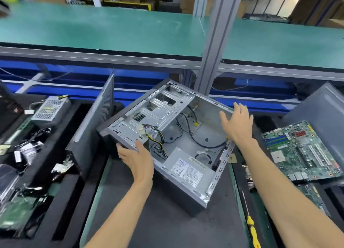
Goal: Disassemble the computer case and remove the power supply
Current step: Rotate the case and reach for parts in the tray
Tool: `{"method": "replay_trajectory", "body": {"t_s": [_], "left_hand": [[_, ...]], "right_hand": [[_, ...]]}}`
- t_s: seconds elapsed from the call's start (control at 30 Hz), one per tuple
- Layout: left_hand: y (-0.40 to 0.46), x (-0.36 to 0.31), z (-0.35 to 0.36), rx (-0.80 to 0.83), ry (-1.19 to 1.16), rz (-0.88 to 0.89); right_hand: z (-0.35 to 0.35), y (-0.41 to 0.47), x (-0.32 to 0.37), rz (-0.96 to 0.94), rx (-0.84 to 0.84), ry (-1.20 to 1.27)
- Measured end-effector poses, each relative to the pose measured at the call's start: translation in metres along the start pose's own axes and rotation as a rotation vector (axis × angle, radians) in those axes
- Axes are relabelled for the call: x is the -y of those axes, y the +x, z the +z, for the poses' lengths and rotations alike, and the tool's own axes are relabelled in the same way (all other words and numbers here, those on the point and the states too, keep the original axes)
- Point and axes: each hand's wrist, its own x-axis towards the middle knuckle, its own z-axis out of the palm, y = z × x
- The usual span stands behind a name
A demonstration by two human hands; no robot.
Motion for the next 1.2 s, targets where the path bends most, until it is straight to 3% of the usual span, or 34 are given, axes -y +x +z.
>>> {"method": "replay_trajectory", "body": {"t_s": [0.07,0.2,0.47,0.87,1.07,1.2], "left_hand": [[0.001,0.002,0.006,-0.037,-0.053,0.002],[0.005,0.004,0.010,-0.034,-0.093,0.006],[0.048,-0.003,0.008,0.166,-0.023,0.022],[0.131,-0.037,0.006,0.425,0.316,0.082],[0.066,-0.012,-0.022,0.372,0.339,0.118],[0.035,0.003,-0.036,0.366,0.347,0.226]], "right_hand": [[0.010,0.005,-0.006,0.019,0.034,-0.035],[0.018,0.010,-0.006,0.042,-0.067,-0.024],[0.003,-0.005,-0.020,0.131,-0.166,-0.167],[-0.019,-0.061,-0.046,0.219,-0.064,-0.075],[-0.016,-0.070,-0.043,0.172,0.039,0.062],[-0.014,-0.071,-0.038,0.137,0.151,-0.026]]}}
